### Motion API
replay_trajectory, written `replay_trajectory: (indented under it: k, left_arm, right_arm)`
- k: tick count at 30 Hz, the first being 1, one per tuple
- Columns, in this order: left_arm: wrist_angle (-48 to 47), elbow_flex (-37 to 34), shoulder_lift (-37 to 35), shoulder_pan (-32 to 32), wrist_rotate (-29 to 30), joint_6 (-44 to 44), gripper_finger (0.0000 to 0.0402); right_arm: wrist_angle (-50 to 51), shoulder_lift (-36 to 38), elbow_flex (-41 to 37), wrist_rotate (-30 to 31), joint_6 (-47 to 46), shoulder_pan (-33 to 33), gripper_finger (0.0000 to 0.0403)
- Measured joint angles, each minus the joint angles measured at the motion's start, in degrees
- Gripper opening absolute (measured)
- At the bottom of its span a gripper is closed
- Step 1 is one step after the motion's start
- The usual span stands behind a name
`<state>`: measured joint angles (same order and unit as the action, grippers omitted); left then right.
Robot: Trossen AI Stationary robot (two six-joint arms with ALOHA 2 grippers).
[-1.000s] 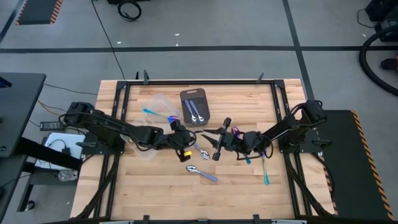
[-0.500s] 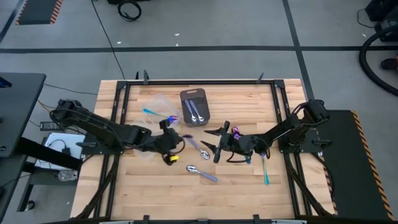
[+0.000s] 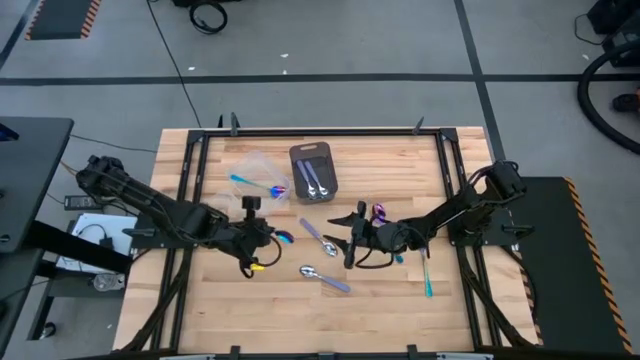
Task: Sort silverware by color (type)
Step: Put the blue spoon into the top transparent bin
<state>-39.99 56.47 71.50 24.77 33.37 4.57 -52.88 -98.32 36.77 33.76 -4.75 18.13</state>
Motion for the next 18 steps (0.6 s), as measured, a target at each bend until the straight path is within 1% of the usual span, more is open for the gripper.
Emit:
replay_trajectory:
  k: [5, 10, 14, 18]
  left_arm:
    - [-5.56, 3.71, 0.02, -0.04, 0.54, -0.25, 0.0008]
    - [-13.99, 6.12, 0.07, -0.04, 0.53, 0.33, 0.0008]
    - [-20.91, 6.57, 0.09, -0.07, 0.57, 0.27, 0.0008]
    - [-26.96, 6.57, 0.09, -0.07, 1.87, -0.33, 0.0008]
  right_arm:
    - [-2.28, -2.84, 0.08, -0.64, -0.18, -0.34, 0.0217]
    - [-2.8, -3.0, 0.28, -0.98, -0.07, -0.31, 0.0217]
    - [-2.73, -3.02, 0.28, -0.96, -0.02, -0.31, 0.0217]
    - [-2.75, -3.02, 0.28, -0.94, 0.0, -0.32, 0.0215]
